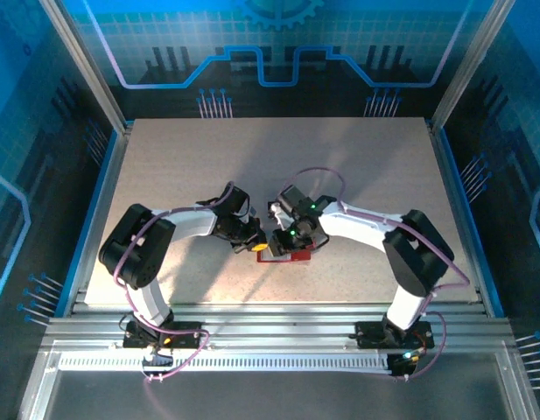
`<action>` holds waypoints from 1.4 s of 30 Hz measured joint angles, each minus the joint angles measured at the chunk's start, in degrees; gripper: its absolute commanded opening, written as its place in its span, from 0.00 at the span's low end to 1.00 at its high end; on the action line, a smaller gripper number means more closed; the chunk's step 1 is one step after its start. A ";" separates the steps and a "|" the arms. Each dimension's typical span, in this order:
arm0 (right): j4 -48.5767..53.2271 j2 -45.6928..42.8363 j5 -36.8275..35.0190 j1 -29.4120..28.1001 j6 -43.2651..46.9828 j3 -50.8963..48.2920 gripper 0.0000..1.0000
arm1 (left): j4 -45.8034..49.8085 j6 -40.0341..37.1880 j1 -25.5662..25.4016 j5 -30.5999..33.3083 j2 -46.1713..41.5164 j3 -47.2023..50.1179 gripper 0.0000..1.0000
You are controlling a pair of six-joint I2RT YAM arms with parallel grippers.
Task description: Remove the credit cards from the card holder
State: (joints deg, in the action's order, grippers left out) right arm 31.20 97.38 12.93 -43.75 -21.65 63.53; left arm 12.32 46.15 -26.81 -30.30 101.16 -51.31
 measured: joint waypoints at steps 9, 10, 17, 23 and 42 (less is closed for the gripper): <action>-3.15 -16.61 -6.67 -2.82 35.10 -11.47 0.34 | -0.15 -0.13 0.00 -0.07 0.04 -0.04 0.00; -3.93 -17.29 -7.74 -3.82 38.14 -13.05 0.34 | -0.17 -0.11 0.00 -0.13 0.07 -0.04 0.00; -11.10 -16.15 -18.01 -12.20 55.19 -21.57 0.31 | -1.25 0.04 0.00 -1.44 0.79 -0.04 0.00; -23.54 -11.65 -26.58 -16.22 64.30 -24.63 0.29 | -1.46 0.04 0.00 -1.70 0.90 -0.04 0.00; -34.36 -6.71 -31.41 -16.24 72.54 -24.37 0.30 | -1.51 0.04 0.00 -1.70 0.90 -0.04 0.00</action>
State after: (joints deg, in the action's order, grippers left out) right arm -3.16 90.67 -18.48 -59.99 50.89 39.16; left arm 10.81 46.19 -26.81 -32.01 102.06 -51.35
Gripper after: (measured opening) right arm 0.301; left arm 0.040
